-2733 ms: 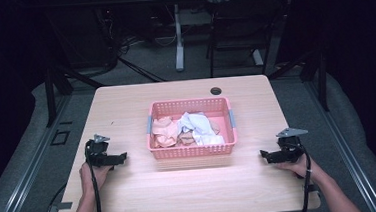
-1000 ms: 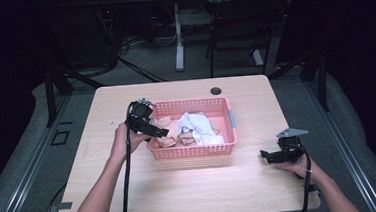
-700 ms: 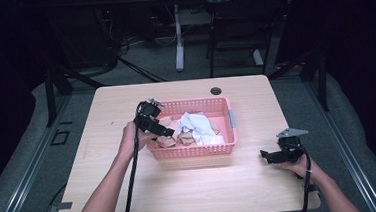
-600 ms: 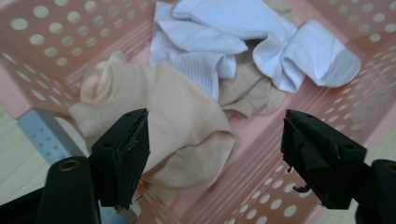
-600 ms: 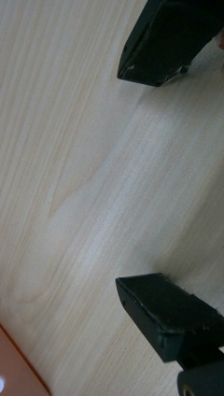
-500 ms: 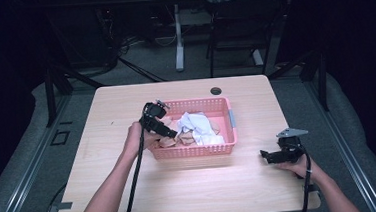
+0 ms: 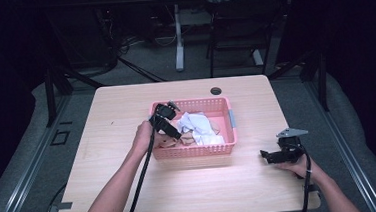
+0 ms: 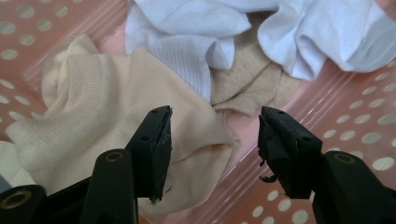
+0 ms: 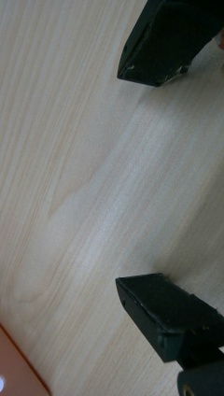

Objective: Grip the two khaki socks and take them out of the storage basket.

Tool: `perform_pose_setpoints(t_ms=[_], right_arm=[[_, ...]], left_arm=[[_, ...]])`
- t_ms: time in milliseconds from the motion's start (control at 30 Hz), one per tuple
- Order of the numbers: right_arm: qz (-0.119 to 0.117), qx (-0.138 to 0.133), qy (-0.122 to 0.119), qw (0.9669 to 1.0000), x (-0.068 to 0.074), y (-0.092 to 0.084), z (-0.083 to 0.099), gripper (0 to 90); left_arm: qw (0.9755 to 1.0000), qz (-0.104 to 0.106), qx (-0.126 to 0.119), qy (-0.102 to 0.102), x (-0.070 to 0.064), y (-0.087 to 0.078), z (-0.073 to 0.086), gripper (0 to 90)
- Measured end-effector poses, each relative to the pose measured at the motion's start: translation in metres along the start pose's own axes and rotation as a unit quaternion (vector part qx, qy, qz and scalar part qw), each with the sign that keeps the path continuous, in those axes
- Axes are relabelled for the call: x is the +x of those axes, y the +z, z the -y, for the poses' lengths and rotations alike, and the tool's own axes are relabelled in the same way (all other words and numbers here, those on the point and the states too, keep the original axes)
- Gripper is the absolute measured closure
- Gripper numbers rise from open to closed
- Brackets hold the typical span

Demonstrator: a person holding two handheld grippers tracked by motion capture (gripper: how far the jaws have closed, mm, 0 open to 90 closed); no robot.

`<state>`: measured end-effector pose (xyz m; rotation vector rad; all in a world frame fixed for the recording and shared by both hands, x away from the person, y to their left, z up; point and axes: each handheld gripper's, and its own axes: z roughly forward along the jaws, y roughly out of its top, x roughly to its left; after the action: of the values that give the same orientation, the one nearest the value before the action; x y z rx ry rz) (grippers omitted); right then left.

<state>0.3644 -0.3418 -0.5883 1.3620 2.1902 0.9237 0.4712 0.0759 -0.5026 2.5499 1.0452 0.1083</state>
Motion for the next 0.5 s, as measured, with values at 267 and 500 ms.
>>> perform_pose_setpoints(t_ms=[267,500], right_arm=[[0.000,0.000,0.000,1.0000,0.0000,0.0000,0.0000,1.7],[0.000,0.002,0.000,1.0000,0.0001,-0.0003,-0.0001,1.7]], left_arm=[[0.9997,-0.007,0.017,-0.013,-0.0017,0.0078,-0.0032,57.6],[0.9990,-0.014,0.033,-0.026,0.0005,0.0118,-0.0024,74.3]])
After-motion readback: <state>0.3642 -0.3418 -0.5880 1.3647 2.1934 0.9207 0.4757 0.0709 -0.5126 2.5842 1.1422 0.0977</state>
